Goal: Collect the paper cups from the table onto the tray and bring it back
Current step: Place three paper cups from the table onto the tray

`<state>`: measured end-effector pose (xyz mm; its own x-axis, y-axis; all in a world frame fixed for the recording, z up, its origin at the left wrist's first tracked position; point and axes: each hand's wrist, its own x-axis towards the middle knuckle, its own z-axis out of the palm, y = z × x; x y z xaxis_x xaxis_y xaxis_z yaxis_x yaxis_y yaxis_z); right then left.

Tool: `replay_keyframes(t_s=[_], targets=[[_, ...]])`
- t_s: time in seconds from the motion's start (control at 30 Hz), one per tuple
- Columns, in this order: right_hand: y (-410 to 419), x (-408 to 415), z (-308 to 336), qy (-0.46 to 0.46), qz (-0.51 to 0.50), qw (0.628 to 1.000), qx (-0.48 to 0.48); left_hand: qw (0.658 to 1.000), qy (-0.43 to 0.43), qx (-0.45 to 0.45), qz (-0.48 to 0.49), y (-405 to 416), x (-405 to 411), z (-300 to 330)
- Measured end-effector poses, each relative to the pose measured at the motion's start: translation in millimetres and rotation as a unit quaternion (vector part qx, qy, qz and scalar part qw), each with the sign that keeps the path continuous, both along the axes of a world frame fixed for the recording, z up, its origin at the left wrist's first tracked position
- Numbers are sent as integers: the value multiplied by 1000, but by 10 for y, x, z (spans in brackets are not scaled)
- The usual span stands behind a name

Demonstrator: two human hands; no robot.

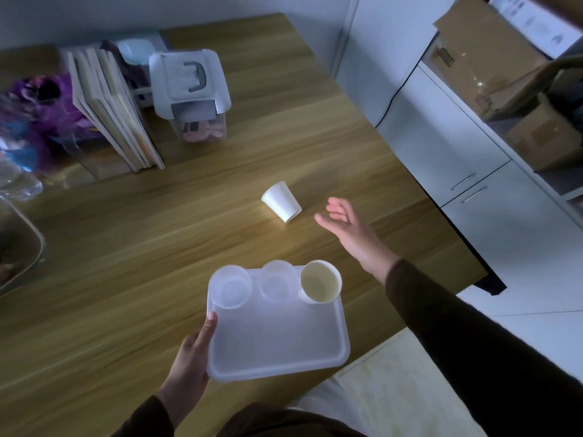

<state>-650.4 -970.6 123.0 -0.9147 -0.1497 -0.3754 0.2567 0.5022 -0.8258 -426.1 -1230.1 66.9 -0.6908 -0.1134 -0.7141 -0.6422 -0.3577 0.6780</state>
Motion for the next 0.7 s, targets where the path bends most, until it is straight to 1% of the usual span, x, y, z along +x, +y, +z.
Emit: replay_keyframes(t_s=[0.07,0.13,0.27,0.33,0.43,0.53,0.6,0.63,0.7], targets=[[-182,-318,-127,-44,29,998,30,1000,0,-1,-4,-14,12,0],[-381,-555,-203,-70,57,994,54,1000,-2,-4,-3,-35,18,-6],[-715,-864,-285,-64,102,986,116,1000,-9,-11,7,-61,16,-12],[-835,-948,-360,-65,103,982,141,1000,-12,-11,12,-66,12,-21],[-918,-996,-517,-74,92,981,152,1000,-12,-12,19,-69,0,-22],[-887,-957,-589,-81,77,983,148,1000,-11,-21,17,-73,-17,-27],[-809,-914,-580,-90,55,987,125,1000,-11,-21,17,-77,-26,-40],[-750,-884,-536,-95,34,990,95,1000,-10,-19,15,-78,-33,-50],[-606,-809,-382,-82,-14,997,5,1000,-9,-16,8,-71,-48,-65]])
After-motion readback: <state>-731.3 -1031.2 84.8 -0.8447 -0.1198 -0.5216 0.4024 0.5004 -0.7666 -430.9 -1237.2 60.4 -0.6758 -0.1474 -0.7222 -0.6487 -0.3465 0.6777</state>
